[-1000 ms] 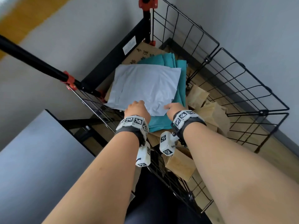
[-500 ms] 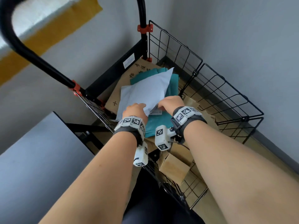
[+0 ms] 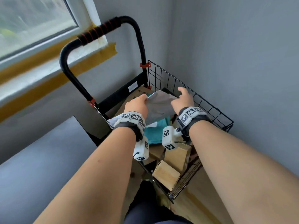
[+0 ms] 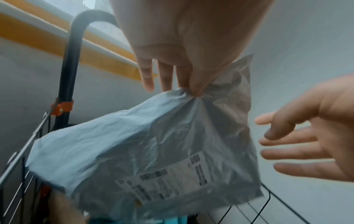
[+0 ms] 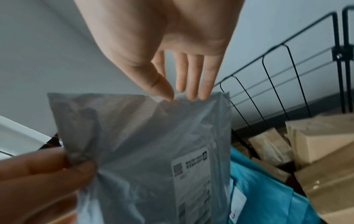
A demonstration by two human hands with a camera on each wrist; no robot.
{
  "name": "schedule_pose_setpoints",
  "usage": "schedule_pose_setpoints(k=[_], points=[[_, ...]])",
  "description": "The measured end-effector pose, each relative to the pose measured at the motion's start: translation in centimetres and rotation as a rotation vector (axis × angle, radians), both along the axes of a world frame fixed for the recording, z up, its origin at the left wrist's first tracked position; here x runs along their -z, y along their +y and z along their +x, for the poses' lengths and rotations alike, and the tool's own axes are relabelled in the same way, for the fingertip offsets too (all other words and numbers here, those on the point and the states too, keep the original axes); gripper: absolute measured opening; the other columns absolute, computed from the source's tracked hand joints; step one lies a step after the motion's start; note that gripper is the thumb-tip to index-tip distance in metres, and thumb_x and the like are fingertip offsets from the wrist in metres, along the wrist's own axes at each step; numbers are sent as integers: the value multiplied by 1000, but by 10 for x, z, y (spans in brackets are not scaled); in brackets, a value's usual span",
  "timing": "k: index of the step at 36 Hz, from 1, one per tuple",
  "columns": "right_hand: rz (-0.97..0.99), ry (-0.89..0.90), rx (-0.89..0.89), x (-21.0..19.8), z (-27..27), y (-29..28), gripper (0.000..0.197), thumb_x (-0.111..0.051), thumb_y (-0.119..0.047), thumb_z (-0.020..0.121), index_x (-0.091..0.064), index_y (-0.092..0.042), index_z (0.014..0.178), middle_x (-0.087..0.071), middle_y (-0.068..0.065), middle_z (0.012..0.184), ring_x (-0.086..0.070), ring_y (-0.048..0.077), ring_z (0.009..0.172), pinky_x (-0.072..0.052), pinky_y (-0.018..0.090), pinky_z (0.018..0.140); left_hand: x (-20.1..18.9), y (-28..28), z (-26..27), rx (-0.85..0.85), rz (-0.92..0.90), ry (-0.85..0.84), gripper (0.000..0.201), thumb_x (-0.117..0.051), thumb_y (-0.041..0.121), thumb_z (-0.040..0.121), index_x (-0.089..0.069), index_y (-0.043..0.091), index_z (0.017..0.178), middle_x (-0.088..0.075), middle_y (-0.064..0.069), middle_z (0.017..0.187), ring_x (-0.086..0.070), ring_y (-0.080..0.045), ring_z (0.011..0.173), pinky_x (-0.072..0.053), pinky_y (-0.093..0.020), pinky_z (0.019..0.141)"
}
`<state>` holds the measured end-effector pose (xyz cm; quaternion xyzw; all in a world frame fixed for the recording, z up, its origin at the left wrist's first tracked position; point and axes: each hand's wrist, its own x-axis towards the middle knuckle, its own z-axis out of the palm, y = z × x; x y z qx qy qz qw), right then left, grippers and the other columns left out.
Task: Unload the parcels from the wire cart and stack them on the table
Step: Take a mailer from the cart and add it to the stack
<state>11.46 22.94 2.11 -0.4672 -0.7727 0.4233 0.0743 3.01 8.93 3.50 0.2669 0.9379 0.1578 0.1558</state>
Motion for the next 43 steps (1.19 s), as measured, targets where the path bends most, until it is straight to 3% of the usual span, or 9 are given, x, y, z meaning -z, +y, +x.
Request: schedule_pose_setpoints(k=[3,7,12,27,31,34,36,39,43], points=[[148,-48,-57,-25,13,0,63,-53,-8,76,-48,-30,134,-46,4,135,-48,28,121,-47,40,96,-21,-3,8,-17,117,49,16,-35,19,97,-43,27,86,-60,-6,78,-59,-31,74,-45,-32,65],[129,-134,-189,-43,21,-5,35,-55,-16,71,-61,-30,103,-66,2,102,-61,30,94,-53,36,81,-49,-7,15,-59,223,81,15,-35,20,98,-48,19,90,-58,-8,76,-55,-30,69,-40,-31,60],[69,-32,-246,-72,30,-20,6,-68,-13,80,-63,-15,77,-63,4,76,-57,24,72,-43,27,68,-90,-11,31,-66,363,182,19,-36,15,99,-53,11,104,-63,-17,93,-57,-35,83,-37,-32,66],[-90,308,-129,-130,32,-79,25,-48,-7,80,-41,-15,57,-33,0,51,-28,21,53,-22,27,45,-106,-91,44,-234,155,139,49,-60,21,75,-46,26,122,-61,1,112,-57,-25,101,-46,-42,92],[-119,347,-184,-139,17,-95,16,-48,-1,83,-53,-8,69,-45,6,63,-35,26,69,-30,26,50,-97,-122,41,-263,61,81,82,-73,29,71,-32,32,142,-52,2,133,-47,-26,123,-36,-47,105],[-99,252,-318,-141,6,-112,26,-44,0,93,-63,10,108,-61,22,111,-50,28,84,-32,4,47,-95,-148,40,-297,56,87,96,-77,33,71,-19,31,148,-37,4,147,-30,-23,137,-28,-50,110],[-132,238,-307,-143,0,-126,33,-44,-6,94,-59,7,120,-57,22,128,-48,18,92,-40,14,65,-93,-165,40,-338,71,103,102,-78,33,70,-13,30,149,-31,5,151,-23,-22,141,-23,-52,112],[-83,174,-328,-146,-12,-151,32,-43,-5,97,-55,8,124,-52,23,134,-52,23,110,-36,23,83,-95,-193,40,-404,104,109,89,-77,39,71,-26,28,143,-45,2,140,-34,-23,134,-28,-51,110],[-50,174,-345,-145,-18,-191,32,-39,-1,98,-53,10,124,-52,27,132,-49,37,122,-36,34,98,-96,-239,39,-466,101,49,42,-72,48,75,-49,27,103,-60,2,106,-53,-24,107,-39,-41,98]])
